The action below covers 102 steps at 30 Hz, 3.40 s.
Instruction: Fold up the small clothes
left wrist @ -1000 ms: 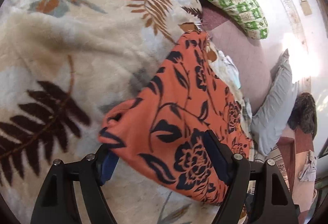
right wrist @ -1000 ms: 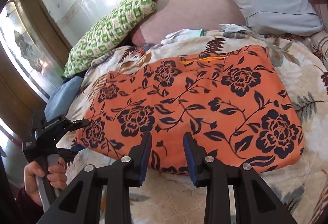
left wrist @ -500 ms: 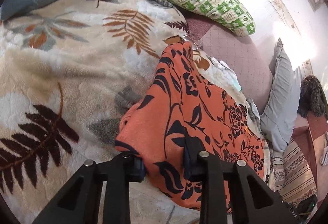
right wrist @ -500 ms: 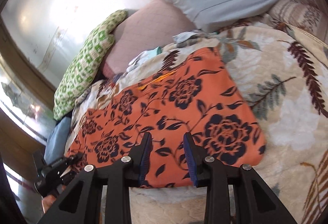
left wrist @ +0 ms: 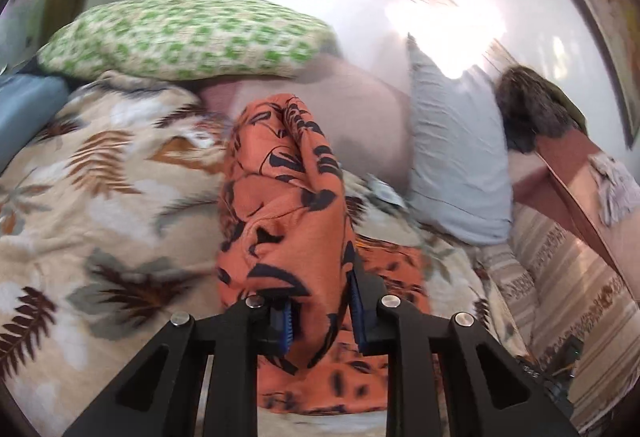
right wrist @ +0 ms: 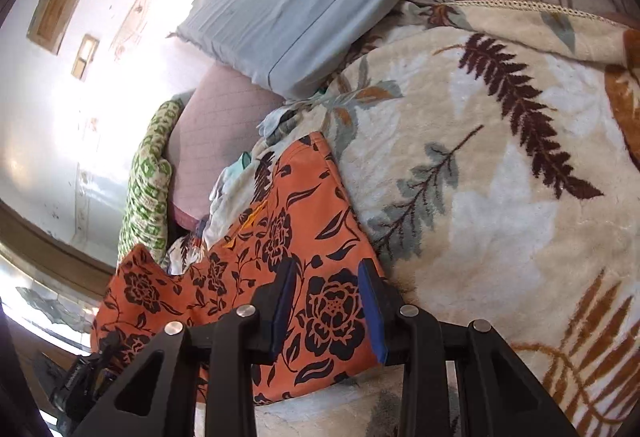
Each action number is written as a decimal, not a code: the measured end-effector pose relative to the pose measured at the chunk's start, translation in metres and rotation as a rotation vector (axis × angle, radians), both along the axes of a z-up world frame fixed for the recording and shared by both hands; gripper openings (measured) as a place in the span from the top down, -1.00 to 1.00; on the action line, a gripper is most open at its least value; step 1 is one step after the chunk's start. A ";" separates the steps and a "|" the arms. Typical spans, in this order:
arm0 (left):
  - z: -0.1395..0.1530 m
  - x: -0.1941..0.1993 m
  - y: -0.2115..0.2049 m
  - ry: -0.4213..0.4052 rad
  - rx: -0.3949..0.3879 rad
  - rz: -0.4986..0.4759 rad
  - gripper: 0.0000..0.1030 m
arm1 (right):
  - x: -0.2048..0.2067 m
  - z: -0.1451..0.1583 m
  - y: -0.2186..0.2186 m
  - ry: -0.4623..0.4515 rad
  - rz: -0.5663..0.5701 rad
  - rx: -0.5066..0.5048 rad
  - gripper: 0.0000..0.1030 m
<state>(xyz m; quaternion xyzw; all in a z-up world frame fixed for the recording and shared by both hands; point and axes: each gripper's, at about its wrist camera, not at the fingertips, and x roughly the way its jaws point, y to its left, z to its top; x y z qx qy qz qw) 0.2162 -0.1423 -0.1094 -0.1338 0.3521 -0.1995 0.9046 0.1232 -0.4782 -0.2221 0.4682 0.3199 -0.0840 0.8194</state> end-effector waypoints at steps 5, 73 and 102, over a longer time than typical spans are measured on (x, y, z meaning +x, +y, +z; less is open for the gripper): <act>-0.016 -0.014 -0.110 0.016 0.025 -0.140 0.57 | -0.014 -0.006 -0.028 -0.014 -0.063 0.069 0.33; -0.120 0.118 -0.121 0.177 0.526 -0.145 -0.45 | 0.141 -0.059 -0.027 0.029 0.161 0.298 0.59; -0.125 -0.004 -0.069 0.144 0.638 -0.270 -0.50 | 0.033 -0.022 0.054 0.212 0.286 0.005 0.37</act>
